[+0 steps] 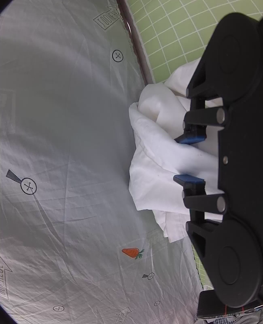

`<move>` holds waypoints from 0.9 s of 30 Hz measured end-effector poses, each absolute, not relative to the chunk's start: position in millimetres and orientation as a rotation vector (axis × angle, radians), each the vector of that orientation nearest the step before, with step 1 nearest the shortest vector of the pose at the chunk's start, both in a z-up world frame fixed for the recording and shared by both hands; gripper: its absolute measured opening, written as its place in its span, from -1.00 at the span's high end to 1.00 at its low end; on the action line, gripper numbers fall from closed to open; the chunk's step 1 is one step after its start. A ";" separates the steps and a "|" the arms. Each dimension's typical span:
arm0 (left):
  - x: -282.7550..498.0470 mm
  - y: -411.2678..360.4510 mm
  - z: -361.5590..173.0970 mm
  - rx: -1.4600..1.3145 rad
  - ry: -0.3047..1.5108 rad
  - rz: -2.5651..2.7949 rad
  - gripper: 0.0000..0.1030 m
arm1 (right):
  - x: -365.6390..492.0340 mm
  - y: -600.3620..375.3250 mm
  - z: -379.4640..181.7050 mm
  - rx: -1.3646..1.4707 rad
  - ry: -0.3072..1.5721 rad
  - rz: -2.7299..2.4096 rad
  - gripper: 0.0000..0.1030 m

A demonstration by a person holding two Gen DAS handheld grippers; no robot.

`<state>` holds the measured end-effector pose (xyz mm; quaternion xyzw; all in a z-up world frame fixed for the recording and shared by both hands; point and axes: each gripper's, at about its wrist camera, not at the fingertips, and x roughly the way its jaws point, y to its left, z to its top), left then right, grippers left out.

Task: Fold clothes
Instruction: 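Reach both tools into the white shirt and close both on its fabric, then lift and pull the shirt apart with both tools to spread it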

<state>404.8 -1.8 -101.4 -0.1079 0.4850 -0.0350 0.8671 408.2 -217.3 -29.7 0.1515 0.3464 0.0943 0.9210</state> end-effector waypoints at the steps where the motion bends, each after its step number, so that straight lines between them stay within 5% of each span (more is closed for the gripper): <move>1: 400.4 -1.6 -98.7 -0.230 1.006 -0.074 0.76 | 404.2 -219.6 -27.8 0.315 0.706 0.196 0.63; 7: 347.0 9.6 -74.9 -0.237 0.973 -0.082 0.87 | 351.5 -242.1 -7.4 0.302 0.629 0.101 0.86; 27: 90.0 65.5 -60.5 -0.439 0.932 0.276 0.92 | 159.5 -338.8 -28.2 0.086 0.853 -0.113 0.89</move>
